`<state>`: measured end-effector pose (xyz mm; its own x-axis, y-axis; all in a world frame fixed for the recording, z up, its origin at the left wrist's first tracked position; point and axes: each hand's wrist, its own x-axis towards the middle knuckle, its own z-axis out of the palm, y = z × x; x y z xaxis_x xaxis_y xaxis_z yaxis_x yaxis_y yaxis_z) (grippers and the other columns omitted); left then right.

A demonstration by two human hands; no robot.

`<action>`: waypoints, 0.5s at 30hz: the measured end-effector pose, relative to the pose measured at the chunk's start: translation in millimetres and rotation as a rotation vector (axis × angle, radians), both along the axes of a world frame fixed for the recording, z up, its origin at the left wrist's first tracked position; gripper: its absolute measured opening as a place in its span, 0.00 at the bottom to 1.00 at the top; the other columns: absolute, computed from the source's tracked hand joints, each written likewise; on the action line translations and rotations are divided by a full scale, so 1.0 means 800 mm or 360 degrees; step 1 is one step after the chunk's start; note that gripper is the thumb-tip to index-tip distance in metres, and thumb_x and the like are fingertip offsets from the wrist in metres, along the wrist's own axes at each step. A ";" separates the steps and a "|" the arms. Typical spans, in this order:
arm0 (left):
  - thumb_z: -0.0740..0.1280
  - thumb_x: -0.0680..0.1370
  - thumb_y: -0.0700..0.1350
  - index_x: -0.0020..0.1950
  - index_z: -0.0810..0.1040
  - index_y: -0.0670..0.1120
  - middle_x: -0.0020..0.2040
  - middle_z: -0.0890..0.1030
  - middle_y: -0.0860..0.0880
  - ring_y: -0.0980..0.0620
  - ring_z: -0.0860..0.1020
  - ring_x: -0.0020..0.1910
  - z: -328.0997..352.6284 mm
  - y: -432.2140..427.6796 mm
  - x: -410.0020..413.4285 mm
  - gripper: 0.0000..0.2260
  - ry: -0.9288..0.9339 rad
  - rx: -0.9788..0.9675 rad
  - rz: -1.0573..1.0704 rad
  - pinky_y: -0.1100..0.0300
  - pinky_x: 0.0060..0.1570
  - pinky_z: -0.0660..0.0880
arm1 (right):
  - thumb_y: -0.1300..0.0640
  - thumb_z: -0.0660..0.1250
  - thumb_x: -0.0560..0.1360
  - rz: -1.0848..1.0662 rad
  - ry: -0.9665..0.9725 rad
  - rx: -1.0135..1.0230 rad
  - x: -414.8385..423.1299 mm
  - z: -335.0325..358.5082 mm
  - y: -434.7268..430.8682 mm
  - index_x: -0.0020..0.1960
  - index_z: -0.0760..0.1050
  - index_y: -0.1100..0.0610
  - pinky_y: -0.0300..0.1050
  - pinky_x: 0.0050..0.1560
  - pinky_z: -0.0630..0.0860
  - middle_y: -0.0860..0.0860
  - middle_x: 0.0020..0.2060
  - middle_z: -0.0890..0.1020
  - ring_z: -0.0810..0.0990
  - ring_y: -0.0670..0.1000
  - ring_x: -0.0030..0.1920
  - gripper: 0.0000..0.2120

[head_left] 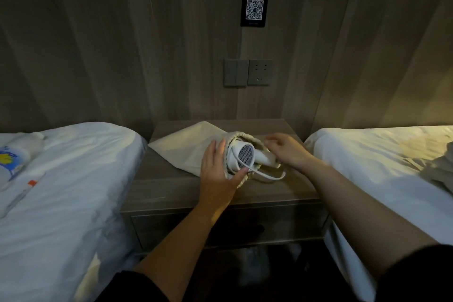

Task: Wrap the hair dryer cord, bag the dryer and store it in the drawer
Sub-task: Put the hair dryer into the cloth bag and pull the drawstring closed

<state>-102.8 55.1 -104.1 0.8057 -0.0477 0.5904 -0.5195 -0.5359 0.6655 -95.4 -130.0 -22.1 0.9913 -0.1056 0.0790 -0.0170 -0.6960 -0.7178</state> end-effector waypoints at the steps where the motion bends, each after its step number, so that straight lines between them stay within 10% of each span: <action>1: 0.65 0.70 0.63 0.71 0.61 0.49 0.70 0.67 0.37 0.39 0.66 0.70 -0.001 0.000 0.002 0.35 -0.0008 0.0015 0.0011 0.46 0.68 0.65 | 0.49 0.61 0.77 0.0063 0.0079 0.0068 0.003 -0.002 0.003 0.65 0.71 0.58 0.47 0.48 0.74 0.53 0.54 0.76 0.76 0.52 0.50 0.20; 5: 0.64 0.71 0.62 0.70 0.67 0.43 0.70 0.67 0.37 0.40 0.66 0.70 -0.004 0.004 0.006 0.34 -0.0019 0.0061 -0.0008 0.48 0.68 0.66 | 0.52 0.63 0.77 0.0202 0.0250 0.0106 0.018 -0.021 -0.003 0.60 0.75 0.56 0.49 0.55 0.74 0.55 0.53 0.80 0.79 0.55 0.55 0.14; 15: 0.62 0.71 0.65 0.69 0.64 0.53 0.72 0.66 0.43 0.53 0.61 0.72 -0.002 0.012 0.004 0.30 0.0061 -0.0119 -0.0272 0.61 0.69 0.58 | 0.48 0.70 0.70 -0.0236 -0.0110 0.0014 -0.015 -0.058 0.000 0.47 0.74 0.56 0.41 0.33 0.69 0.49 0.39 0.78 0.76 0.48 0.39 0.13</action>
<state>-99.9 64.4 -106.0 0.8115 -0.1433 0.5665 -0.5723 -0.3904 0.7211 -107.5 -129.8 -68.4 0.9571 -0.2510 0.1449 -0.0693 -0.6835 -0.7267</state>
